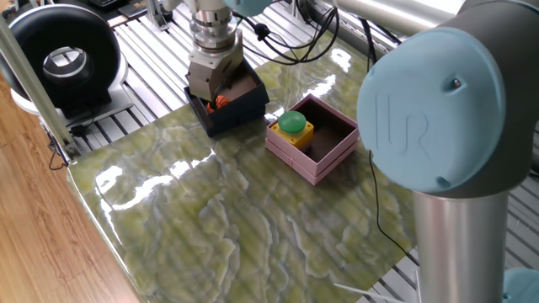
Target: Move an object from one box to another
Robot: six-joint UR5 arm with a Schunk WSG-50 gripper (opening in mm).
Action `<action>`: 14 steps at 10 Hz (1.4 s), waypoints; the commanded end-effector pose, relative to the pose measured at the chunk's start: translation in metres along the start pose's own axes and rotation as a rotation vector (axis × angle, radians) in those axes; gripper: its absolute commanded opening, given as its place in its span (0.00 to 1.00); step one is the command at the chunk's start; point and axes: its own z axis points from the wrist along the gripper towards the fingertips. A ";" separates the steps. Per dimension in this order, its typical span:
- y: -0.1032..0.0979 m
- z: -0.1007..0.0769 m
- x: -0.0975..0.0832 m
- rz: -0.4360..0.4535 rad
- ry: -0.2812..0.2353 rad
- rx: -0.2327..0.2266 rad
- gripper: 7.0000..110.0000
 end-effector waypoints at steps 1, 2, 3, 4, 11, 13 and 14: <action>0.000 0.004 -0.003 -0.002 -0.005 -0.006 0.57; 0.000 0.005 -0.003 -0.002 -0.005 -0.006 0.57; -0.002 0.006 -0.004 -0.005 -0.007 -0.003 0.57; -0.004 0.007 -0.005 -0.009 -0.009 0.000 0.57; -0.001 0.009 -0.010 -0.014 -0.015 -0.013 0.57; 0.009 0.008 -0.012 -0.039 -0.024 -0.049 0.57; 0.011 0.008 -0.013 -0.061 -0.028 -0.060 0.57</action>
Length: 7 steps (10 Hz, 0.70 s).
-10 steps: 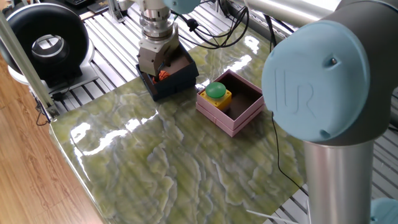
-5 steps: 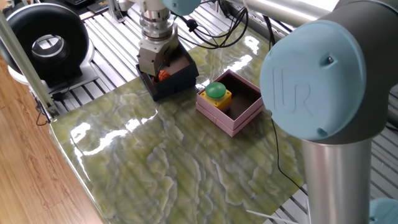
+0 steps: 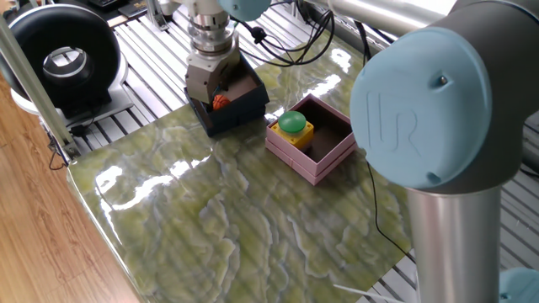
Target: Move an object from one box to another
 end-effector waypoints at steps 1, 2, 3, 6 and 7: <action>0.008 -0.001 -0.004 -0.032 -0.016 -0.037 0.57; 0.005 0.002 -0.003 -0.032 -0.012 -0.029 0.57; 0.003 0.006 -0.003 -0.032 -0.012 -0.027 0.57; -0.004 0.008 -0.002 -0.030 -0.004 -0.009 0.57; -0.006 0.008 -0.001 -0.028 -0.002 -0.005 0.57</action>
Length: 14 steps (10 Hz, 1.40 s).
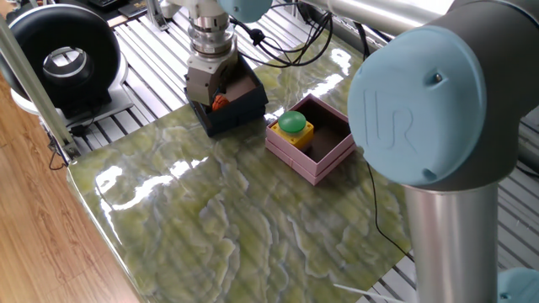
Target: Move an object from one box to another
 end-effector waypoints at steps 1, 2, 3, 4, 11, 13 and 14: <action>-0.003 0.002 0.000 0.006 -0.002 0.002 0.57; -0.003 0.003 0.000 0.008 -0.001 0.004 0.57; -0.004 0.004 0.000 0.008 -0.002 0.006 0.57; -0.002 0.005 0.001 0.011 -0.002 0.005 0.36; 0.001 0.000 0.005 0.080 0.027 0.031 0.00; 0.003 -0.001 0.003 0.069 0.021 0.019 0.00; 0.003 -0.001 0.001 0.069 0.011 0.017 0.00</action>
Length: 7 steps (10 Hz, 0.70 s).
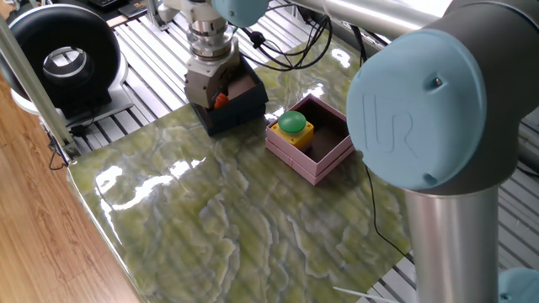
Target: Move an object from one box to another
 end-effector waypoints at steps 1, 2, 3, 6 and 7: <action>-0.002 -0.004 -0.004 0.008 -0.015 -0.002 0.00; -0.004 -0.008 -0.003 0.008 -0.014 0.004 0.00; -0.006 -0.014 -0.002 0.002 -0.010 0.006 0.00; -0.020 -0.029 0.003 -0.030 -0.005 0.008 0.00; -0.024 -0.037 0.005 -0.043 -0.004 0.002 0.00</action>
